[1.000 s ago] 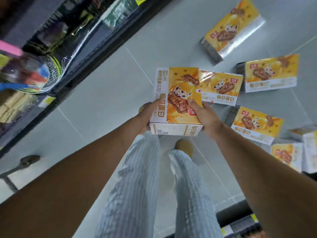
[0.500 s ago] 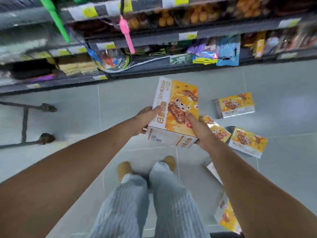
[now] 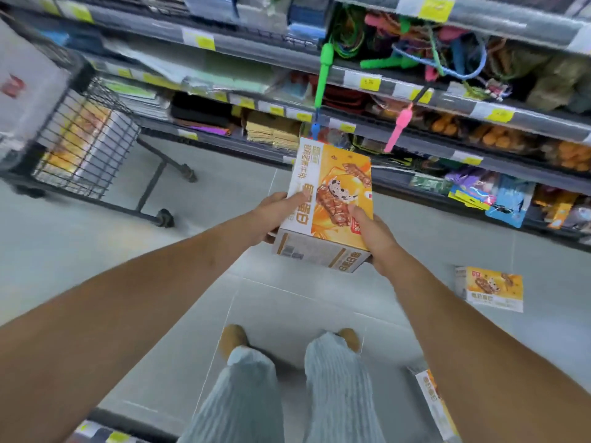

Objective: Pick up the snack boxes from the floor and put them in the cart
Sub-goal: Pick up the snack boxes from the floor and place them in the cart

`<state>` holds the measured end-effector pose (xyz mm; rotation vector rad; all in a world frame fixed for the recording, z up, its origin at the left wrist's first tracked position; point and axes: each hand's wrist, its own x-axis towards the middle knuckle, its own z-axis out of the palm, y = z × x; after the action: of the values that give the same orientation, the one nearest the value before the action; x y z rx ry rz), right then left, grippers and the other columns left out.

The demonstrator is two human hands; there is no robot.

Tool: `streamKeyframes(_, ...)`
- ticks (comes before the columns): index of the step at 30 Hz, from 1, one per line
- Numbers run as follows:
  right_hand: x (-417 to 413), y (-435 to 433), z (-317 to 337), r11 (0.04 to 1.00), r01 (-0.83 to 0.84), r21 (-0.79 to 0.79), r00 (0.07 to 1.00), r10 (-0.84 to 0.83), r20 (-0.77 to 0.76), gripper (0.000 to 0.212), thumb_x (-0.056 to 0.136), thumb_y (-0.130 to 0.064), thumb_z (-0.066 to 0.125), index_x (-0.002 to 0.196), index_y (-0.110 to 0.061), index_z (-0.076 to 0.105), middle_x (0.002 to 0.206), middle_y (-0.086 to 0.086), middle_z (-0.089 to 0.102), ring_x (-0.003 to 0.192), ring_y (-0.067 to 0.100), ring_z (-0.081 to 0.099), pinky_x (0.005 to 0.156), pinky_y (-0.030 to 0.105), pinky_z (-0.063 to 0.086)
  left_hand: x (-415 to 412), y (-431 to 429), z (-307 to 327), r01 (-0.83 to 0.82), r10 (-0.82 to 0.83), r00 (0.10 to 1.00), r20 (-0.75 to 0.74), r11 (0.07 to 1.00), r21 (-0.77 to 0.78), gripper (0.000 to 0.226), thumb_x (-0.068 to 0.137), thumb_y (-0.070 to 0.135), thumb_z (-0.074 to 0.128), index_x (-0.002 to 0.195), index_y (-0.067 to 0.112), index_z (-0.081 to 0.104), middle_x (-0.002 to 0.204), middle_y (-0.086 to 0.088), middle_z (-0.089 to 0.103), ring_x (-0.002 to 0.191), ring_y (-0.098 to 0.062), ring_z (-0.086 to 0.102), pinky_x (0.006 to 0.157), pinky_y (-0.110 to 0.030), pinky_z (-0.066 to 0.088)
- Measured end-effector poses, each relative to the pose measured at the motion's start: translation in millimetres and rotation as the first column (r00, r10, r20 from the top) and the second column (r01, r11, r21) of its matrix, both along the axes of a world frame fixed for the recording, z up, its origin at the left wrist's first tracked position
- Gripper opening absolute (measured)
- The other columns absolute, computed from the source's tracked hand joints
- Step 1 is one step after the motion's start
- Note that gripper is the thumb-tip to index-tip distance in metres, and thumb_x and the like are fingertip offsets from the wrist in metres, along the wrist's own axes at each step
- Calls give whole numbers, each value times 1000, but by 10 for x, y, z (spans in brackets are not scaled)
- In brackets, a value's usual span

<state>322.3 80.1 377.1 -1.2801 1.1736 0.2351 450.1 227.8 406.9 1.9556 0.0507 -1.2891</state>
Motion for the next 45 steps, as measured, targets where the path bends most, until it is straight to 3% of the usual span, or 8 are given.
streamKeyframes(5, 805, 1027, 399, 996, -81, -31, 994, 83, 74, 48, 88, -56, 54, 122, -22, 57, 109, 1, 70, 87, 17, 68, 66, 28, 50, 615, 1113, 492, -83, 87, 994, 73, 995, -58, 29, 93, 54, 47, 98, 27, 58, 89, 2, 70, 86, -20, 66, 91, -42, 51)
streamKeyframes(8, 1273, 1609, 646, 987, -156, -46, 981, 160, 111, 34, 90, -54, 54, 110, -25, 57, 97, -3, 69, 78, 13, 65, 65, 27, 51, 936, 1769, 713, -164, 175, 974, 144, 983, -82, 37, 93, 52, 48, 110, 21, 58, 100, -1, 70, 91, -21, 65, 97, -40, 48)
streamKeyframes(12, 1821, 2220, 906, 963, -262, -67, 955, 269, 128, 41, 88, -56, 55, 113, -24, 60, 104, -2, 69, 88, 17, 66, 84, 34, 53, 1273, 2470, 910, -285, 301, 928, 220, 953, -104, 40, 92, 52, 49, 115, 21, 59, 102, -3, 68, 79, -14, 64, 71, -28, 50)
streamKeyframes(14, 2043, 2424, 999, 953, -293, -69, 944, 300, 137, 37, 88, -56, 56, 106, -24, 62, 93, -3, 70, 79, 15, 67, 73, 31, 54, 1406, 2715, 972, -326, 345, 916, 205, 937, -122, 40, 92, 54, 49, 114, 22, 59, 98, -2, 68, 73, -12, 62, 61, -25, 45)
streamKeyframes(19, 2670, 2947, 1195, 919, -391, -39, 902, 391, 182, 27, 90, -51, 57, 89, -25, 62, 71, -7, 69, 64, 11, 65, 59, 24, 50, 1812, 3326, 1076, -497, 520, 845, 126, 850, -175, 34, 90, 54, 52, 99, 23, 61, 91, -2, 71, 85, -22, 67, 87, -38, 52)
streamKeyframes(26, 3692, 3528, 1276, 811, -558, 175, 827, 528, 192, 32, 89, -56, 54, 82, -25, 60, 74, -1, 69, 74, 19, 64, 70, 34, 48, 2622, 3957, 1256, -636, 648, 757, 82, 760, -134, 32, 91, 52, 52, 84, 21, 57, 63, 3, 70, 71, -20, 64, 66, -32, 51)
streamKeyframes(37, 5036, 4016, 960, 834, -478, 277, 878, 461, 127, 34, 91, -54, 53, 83, -21, 56, 79, 6, 66, 81, 24, 63, 81, 40, 48, 3838, 4453, 1151, -710, 711, 703, -22, 699, -83, 27, 92, 48, 49, 94, 22, 56, 112, -10, 65, 91, -25, 63, 72, -35, 50)
streamKeyframes(45, 5555, 4190, 576, 888, -268, 374, 960, 276, 33, 38, 92, -54, 50, 88, -17, 60, 83, 11, 69, 87, 28, 65, 96, 54, 46, 4399, 4492, 913, -780, 745, 619, -249, 621, -79, 61, 86, 72, 33, 123, 24, 43, 146, -16, 40, 137, -38, 34, 112, -58, 24)
